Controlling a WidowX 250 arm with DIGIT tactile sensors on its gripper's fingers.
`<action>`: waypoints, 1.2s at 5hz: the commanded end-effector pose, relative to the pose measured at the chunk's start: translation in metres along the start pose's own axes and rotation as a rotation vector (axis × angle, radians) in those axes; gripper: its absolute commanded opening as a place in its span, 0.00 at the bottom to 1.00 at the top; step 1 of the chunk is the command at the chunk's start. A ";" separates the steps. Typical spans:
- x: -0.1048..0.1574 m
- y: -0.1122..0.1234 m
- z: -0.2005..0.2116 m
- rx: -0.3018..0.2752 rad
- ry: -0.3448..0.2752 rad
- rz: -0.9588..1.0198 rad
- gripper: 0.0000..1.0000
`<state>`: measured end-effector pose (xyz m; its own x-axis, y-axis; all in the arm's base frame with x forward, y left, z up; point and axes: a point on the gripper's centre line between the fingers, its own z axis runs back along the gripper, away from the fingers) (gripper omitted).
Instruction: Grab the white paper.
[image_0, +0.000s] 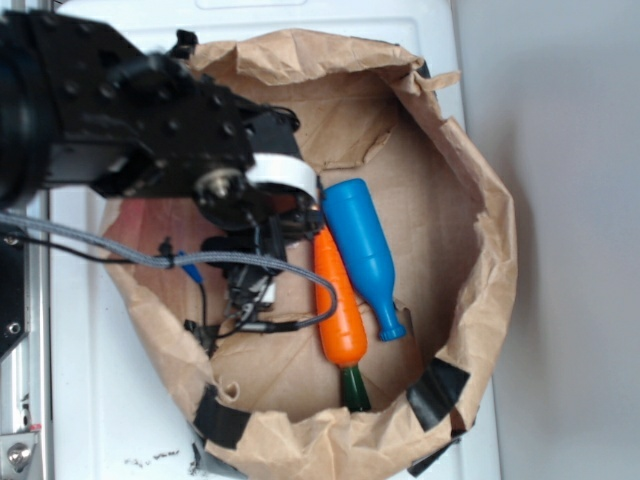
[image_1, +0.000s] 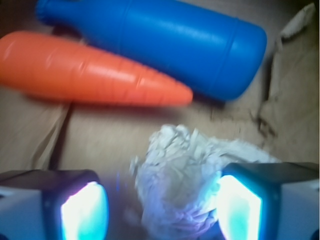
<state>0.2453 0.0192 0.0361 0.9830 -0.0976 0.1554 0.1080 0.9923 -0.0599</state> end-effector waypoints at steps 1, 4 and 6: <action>-0.006 -0.011 0.025 0.003 -0.031 -0.028 0.00; 0.006 -0.001 0.033 -0.021 -0.027 -0.023 0.00; 0.015 0.016 0.080 -0.102 -0.010 0.021 0.00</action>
<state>0.2419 0.0301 0.0979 0.9914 -0.0916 0.0936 0.1077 0.9770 -0.1841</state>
